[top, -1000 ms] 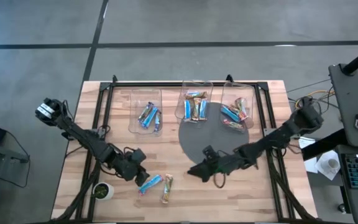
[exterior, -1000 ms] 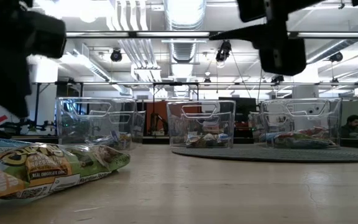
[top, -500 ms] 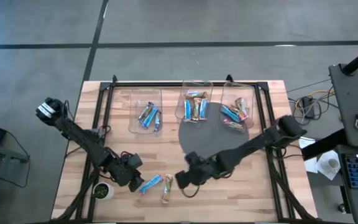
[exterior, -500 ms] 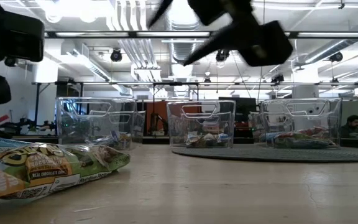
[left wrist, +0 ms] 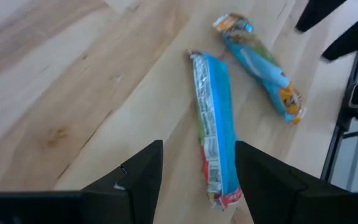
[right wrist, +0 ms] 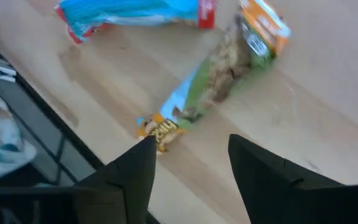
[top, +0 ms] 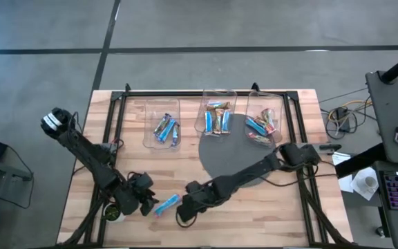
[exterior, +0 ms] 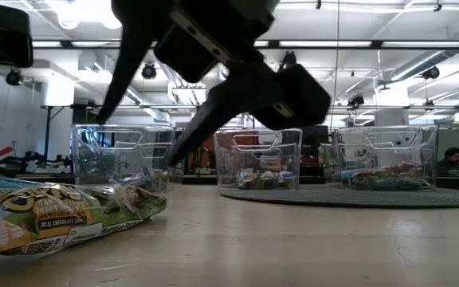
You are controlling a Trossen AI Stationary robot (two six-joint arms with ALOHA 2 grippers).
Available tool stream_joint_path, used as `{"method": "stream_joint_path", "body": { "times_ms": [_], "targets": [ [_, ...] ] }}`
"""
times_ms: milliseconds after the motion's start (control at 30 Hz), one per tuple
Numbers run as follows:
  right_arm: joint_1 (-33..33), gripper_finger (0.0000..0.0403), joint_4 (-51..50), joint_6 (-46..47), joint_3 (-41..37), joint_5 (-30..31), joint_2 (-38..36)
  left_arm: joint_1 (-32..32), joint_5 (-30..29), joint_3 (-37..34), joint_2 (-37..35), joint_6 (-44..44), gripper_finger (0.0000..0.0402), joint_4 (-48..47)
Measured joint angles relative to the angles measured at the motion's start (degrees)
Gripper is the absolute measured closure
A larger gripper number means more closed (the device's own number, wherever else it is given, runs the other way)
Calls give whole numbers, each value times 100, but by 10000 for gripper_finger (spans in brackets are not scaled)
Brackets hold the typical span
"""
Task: Pick and place Granola Bars by type
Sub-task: Put the yellow granola bar into the middle transparent bin
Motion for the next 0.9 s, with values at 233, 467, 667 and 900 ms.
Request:
{"method": "stream_joint_path", "body": {
  "times_ms": [233,467,667,900],
  "targets": [
    [-32,166,-779,-586,1141,240,409,-291,-620,0,0,-353,220,0],
    [-107,103,-1325,-669,1427,57,623,-333,-811,0,0,-481,220,5],
    [-224,79,-1165,-679,1308,10,671,-333,-985,0,0,-644,220,6],
    [-291,95,-1153,-659,1033,11,671,-333,-985,0,0,-642,220,-3]
  ]
}}
